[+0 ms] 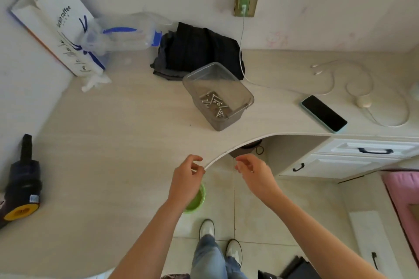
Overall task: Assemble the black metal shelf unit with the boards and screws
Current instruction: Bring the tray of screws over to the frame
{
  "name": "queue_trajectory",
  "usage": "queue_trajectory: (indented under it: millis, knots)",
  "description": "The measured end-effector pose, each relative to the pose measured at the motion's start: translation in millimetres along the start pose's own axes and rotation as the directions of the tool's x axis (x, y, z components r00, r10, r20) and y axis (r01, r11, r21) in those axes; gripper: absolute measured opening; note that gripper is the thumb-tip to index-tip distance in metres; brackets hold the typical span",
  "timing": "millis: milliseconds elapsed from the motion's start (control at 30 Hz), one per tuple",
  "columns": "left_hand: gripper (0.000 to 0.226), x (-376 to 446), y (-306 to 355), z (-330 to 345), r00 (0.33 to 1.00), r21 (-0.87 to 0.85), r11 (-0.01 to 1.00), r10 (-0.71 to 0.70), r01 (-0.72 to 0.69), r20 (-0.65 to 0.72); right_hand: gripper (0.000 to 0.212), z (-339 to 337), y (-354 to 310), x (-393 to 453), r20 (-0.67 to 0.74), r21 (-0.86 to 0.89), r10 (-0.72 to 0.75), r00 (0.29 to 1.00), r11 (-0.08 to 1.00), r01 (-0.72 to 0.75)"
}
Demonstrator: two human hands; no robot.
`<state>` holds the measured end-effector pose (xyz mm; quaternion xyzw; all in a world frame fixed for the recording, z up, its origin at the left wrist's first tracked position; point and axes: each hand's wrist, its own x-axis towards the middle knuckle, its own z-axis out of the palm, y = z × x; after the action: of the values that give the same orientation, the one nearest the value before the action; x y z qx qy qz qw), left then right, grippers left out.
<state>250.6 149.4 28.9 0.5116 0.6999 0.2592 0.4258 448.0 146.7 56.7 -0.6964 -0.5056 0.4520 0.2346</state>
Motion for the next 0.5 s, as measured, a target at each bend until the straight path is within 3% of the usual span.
queue_trajectory:
  millis: [233,500]
  knots:
    - [0.019,99.0,49.1,-34.6,0.991,0.078,0.988,0.136,-0.136,0.012,0.021,-0.3,-40.3,63.9,-0.049,0.300,0.163,0.985,0.943,-0.141]
    - [0.014,185.3,110.9,-63.2,0.933,0.200,0.924,0.349,-0.327,-0.086,0.018,-4.9,-64.1,112.2,0.055,0.653,0.397,0.916,0.680,-0.333]
